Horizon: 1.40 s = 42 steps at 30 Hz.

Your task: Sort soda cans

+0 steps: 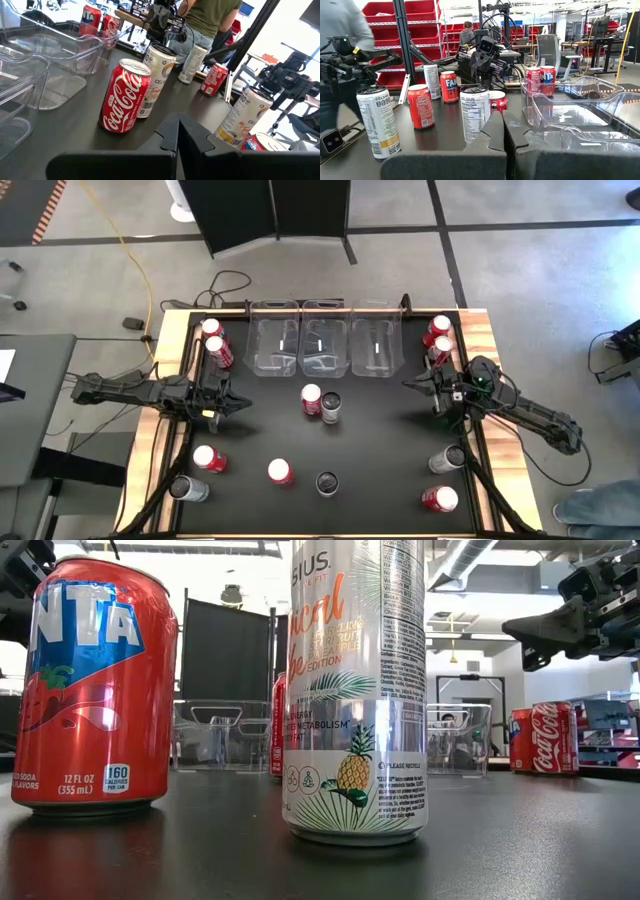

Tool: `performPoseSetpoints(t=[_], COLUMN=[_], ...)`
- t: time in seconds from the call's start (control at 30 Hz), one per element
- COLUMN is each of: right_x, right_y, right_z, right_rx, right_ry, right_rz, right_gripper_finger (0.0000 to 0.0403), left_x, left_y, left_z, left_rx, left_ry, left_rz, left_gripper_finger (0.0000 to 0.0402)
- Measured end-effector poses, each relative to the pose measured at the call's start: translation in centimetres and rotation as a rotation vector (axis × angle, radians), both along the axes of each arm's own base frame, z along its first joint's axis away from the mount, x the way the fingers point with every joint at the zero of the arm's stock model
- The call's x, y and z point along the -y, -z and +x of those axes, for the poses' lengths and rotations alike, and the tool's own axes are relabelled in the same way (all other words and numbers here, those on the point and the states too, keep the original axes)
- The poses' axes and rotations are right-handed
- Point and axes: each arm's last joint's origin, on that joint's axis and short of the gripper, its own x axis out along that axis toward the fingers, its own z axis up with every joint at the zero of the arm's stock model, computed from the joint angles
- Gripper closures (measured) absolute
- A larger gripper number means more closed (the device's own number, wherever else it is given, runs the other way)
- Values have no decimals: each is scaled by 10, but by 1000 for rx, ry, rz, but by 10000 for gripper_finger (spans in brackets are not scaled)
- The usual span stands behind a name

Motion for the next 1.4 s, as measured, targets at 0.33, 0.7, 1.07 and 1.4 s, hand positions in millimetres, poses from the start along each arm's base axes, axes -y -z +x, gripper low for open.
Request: performPoseSetpoints(t=[0.33,0.7,1.07,1.4], right_x=[0,0,0,0], right_y=[0,0,0,0], right_z=[0,0,0,0], right_rx=[0,0,0,0], right_ry=[0,0,0,0], right_rz=[0,0,0,0], right_gripper_finger=[403,403,403,403], left_x=[0,0,0,-3], left_y=[0,0,-2,-6], left_z=[0,0,0,1], left_rx=[0,3,29,77], left_ry=[0,0,-16,-120], left_rz=[0,-2,-166,-31], left_gripper_finger=[401,401,401,401])
